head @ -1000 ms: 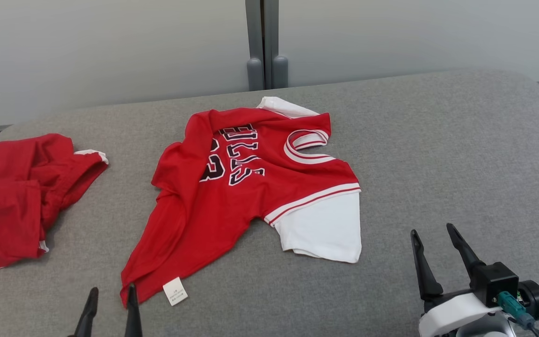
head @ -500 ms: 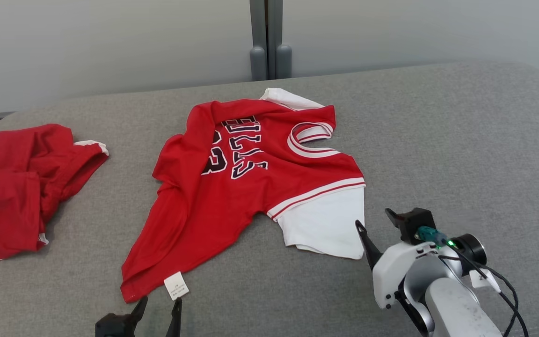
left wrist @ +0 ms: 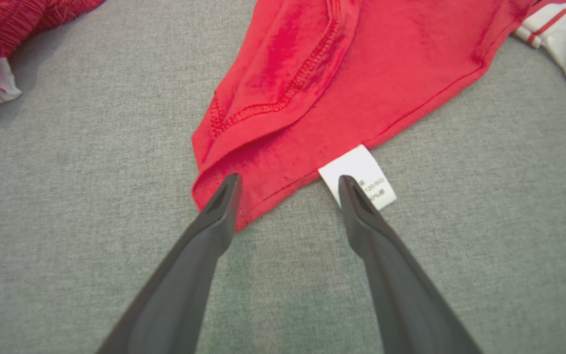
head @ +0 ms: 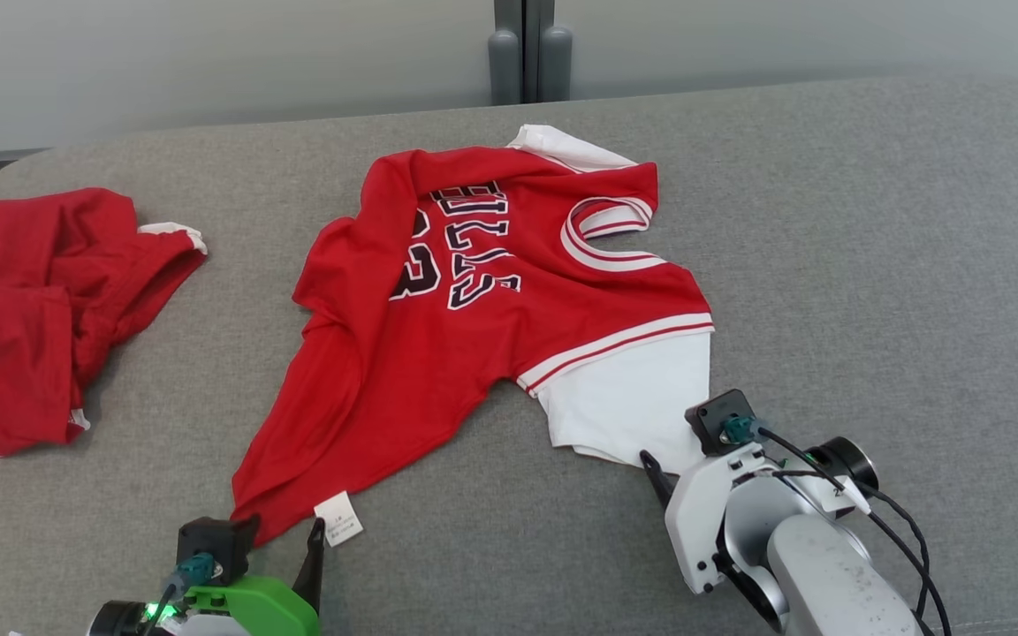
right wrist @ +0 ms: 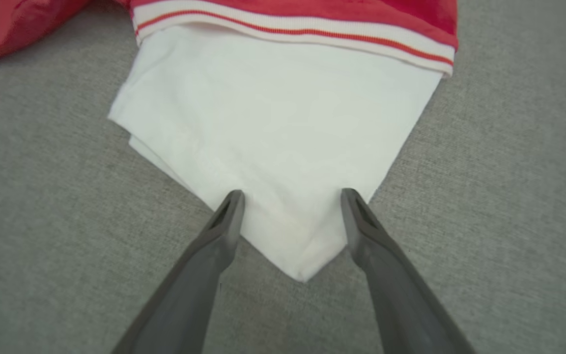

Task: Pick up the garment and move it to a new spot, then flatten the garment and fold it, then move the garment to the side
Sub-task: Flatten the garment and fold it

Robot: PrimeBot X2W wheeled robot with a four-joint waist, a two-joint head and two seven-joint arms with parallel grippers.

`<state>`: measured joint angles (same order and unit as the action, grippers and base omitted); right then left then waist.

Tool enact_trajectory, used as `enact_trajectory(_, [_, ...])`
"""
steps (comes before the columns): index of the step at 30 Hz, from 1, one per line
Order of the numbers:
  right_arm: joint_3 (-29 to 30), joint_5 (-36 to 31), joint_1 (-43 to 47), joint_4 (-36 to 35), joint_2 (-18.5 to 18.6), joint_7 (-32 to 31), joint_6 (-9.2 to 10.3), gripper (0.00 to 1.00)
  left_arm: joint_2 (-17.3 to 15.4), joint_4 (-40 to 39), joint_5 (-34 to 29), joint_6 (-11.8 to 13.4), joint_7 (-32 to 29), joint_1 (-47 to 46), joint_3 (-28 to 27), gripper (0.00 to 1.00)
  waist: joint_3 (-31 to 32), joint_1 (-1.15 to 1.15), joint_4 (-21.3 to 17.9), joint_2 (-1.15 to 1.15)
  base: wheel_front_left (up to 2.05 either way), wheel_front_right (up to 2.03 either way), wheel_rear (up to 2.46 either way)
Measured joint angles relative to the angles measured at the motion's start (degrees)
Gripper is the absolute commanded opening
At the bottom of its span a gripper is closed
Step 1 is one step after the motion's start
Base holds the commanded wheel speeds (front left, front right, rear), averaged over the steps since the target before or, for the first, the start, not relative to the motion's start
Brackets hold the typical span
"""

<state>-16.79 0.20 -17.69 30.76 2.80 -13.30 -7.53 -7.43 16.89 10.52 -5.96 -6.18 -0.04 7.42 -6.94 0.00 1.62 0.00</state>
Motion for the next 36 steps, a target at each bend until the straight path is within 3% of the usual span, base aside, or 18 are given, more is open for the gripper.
enact_trajectory(17, [0.04,-0.36,-1.59,-0.11,-0.22,-2.64,-0.02,1.00,-2.30,3.23,0.58,-0.08,-1.81,-3.07,0.68,1.00,-3.76,0.00,-0.26,0.00,0.00,0.00,0.00])
enact_trajectory(18, [-0.10,-0.26,-1.64,-0.08,-0.23,-3.01,-0.02,1.00,-2.37,3.57,0.65,-0.09,-1.80,-3.26,0.74,0.92,-3.91,0.00,-0.26,0.00,0.00,0.00,0.00])
enact_trajectory(19, [-0.31,-0.13,-1.73,-0.04,-0.24,-3.71,-0.02,1.00,-2.47,3.90,0.73,-0.09,-1.72,-3.43,0.78,0.45,-4.07,0.00,-0.25,0.00,0.00,0.00,0.00])
enact_trajectory(20, [-0.42,0.07,-1.85,0.02,-0.29,-4.47,-0.02,1.00,-2.56,4.31,0.80,-0.09,-1.55,-3.65,0.81,0.34,-4.22,0.00,-0.25,0.00,0.00,0.00,0.00])
enact_trajectory(21, [-0.41,0.13,-2.00,0.19,-0.32,-5.09,-0.02,1.00,-2.64,4.66,0.90,-0.10,-1.55,-3.86,0.85,0.00,-4.33,0.00,-0.26,0.00,0.00,0.00,0.00])
enact_trajectory(22, [-0.44,0.13,-2.20,0.29,-0.37,-5.75,-0.02,0.47,-2.79,5.16,0.97,-0.13,-1.55,-4.14,1.00,0.00,-4.42,0.00,-0.25,0.00,0.00,0.00,0.00])
enact_trajectory(23, [-0.31,0.37,-2.28,0.32,-0.42,-5.90,-0.02,0.00,-2.93,5.65,1.04,-0.16,-1.37,-4.39,1.22,0.00,-4.44,0.00,-0.22,0.00,0.00,0.00,0.00])
enact_trajectory(26, [0.24,1.00,-2.33,0.53,-0.47,-6.23,-0.02,0.00,-3.16,6.71,1.87,-0.56,-0.73,-4.75,1.52,0.00,-4.16,0.00,-0.24,0.00,0.00,0.00,0.00])
enact_trajectory(31, [6.39,2.66,-0.44,-1.24,-0.58,-2.80,-0.09,0.00,-3.25,6.48,4.27,-0.85,0.80,-4.53,1.05,0.00,-2.80,0.00,-0.34,0.00,0.00,0.00,0.00])
enact_trajectory(36, [12.34,8.48,2.14,-10.37,0.15,-0.48,-0.01,0.00,-3.23,-0.90,9.17,-1.10,0.97,-2.02,-0.64,0.00,-0.49,0.00,-0.58,0.00,0.00,0.00,0.00])
